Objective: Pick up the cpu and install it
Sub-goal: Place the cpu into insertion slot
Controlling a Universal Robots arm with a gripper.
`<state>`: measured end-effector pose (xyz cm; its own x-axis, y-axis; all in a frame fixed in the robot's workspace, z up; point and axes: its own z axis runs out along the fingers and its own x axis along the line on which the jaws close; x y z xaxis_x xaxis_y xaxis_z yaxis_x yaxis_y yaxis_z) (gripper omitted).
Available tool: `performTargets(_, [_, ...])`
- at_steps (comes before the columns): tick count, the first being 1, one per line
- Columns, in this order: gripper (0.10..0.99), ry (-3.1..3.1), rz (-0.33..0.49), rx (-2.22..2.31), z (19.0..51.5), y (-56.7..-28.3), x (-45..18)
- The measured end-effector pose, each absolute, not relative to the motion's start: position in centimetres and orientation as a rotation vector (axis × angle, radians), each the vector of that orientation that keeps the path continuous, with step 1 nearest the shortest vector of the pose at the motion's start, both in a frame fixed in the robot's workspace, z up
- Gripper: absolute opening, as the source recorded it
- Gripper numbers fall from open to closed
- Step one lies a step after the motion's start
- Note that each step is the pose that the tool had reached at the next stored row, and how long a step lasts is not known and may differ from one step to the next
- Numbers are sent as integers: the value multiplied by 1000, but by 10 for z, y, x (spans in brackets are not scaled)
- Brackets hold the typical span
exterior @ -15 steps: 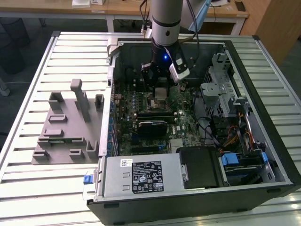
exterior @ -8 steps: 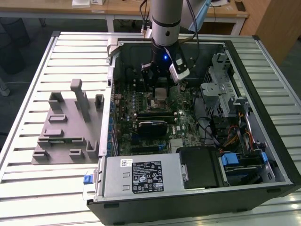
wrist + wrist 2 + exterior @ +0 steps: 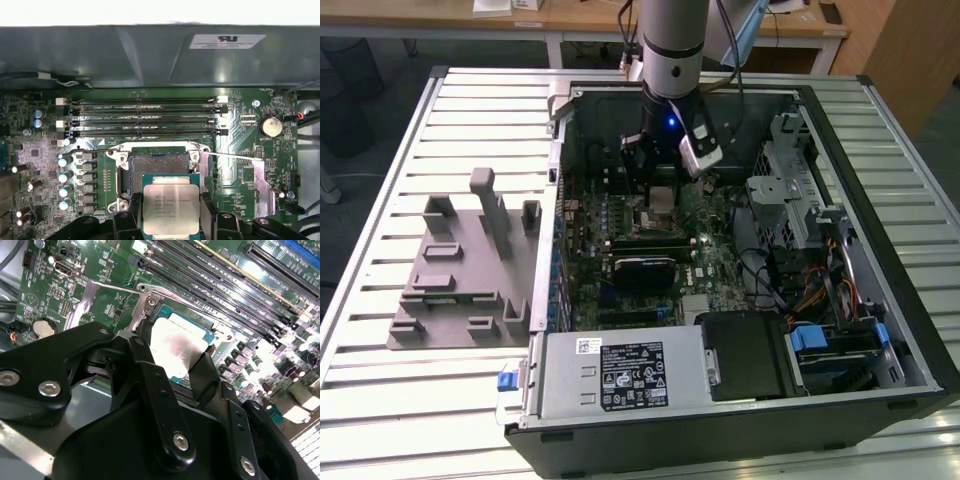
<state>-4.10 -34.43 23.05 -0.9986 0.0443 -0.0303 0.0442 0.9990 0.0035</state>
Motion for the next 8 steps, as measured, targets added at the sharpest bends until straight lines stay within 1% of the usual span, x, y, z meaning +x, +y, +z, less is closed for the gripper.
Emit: performTargets(8, [541, 3100, 1, 266, 230, -344, -41])
